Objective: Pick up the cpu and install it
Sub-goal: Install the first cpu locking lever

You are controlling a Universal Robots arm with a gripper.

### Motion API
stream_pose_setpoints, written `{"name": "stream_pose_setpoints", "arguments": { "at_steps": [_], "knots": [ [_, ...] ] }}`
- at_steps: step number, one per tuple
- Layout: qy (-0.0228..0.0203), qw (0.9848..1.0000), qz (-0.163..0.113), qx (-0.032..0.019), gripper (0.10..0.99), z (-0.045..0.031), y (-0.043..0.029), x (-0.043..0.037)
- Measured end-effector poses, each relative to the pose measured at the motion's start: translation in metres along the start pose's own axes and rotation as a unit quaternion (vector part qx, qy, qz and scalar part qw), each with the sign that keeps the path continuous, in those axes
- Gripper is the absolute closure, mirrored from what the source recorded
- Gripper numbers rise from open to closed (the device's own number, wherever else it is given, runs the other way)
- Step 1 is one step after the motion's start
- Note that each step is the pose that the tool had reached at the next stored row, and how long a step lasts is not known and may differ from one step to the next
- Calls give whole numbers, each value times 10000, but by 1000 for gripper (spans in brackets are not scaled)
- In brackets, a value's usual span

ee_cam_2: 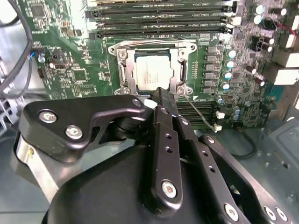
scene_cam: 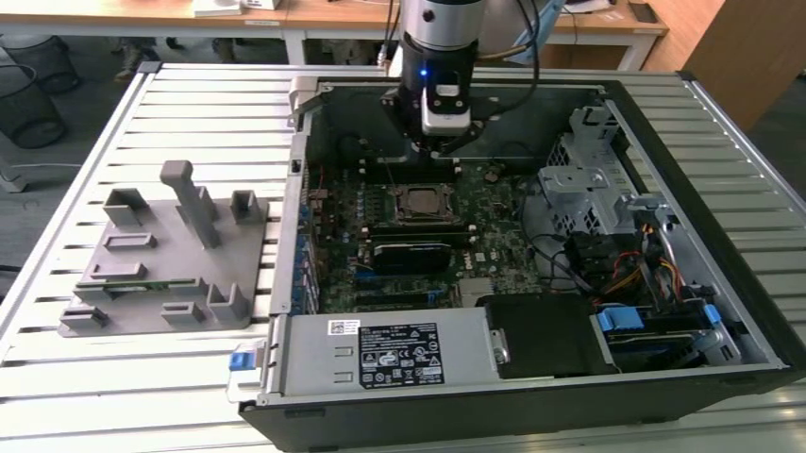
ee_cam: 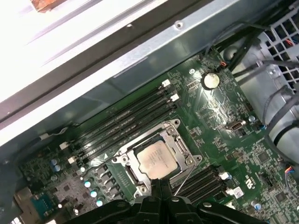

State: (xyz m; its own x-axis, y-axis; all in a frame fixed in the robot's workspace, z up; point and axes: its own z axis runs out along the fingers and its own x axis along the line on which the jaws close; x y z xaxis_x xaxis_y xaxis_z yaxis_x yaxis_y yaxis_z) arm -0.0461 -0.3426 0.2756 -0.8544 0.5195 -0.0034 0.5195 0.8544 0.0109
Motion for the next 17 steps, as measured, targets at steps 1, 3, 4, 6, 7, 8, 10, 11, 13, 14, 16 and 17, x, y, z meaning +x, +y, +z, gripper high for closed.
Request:
{"name": "stream_pose_setpoints", "arguments": {
  "at_steps": [1, 3, 4, 6, 7, 8, 10, 11, 13, 14, 16, 17],
  "knots": [
    [1, 10000, -69, 0, 980, 0, 0, 0],
    [2, 9998, -199, -1, 980, 0, 0, 0],
    [3, 9997, -263, -1, 980, 0, 0, 0],
    [4, 9993, -377, -1, 980, 0, 0, 1],
    [5, 9990, -436, -1, 980, 0, 0, 1],
    [5, 9988, -495, -1, 980, 0, 0, 1],
    [7, 9980, -631, -2, 980, 0, -1, 1],
    [8, 9975, -711, -2, 980, 0, -1, 2],
    [10, 9960, -890, -3, 980, 0, -1, 2],
    [11, 9952, -979, -4, 980, 0, -1, 2],
    [13, 9932, -1167, -4, 980, 1, -1, 2],
    [14, 9921, -1254, -4, 980, 2, -1, 2]
  ]
}}
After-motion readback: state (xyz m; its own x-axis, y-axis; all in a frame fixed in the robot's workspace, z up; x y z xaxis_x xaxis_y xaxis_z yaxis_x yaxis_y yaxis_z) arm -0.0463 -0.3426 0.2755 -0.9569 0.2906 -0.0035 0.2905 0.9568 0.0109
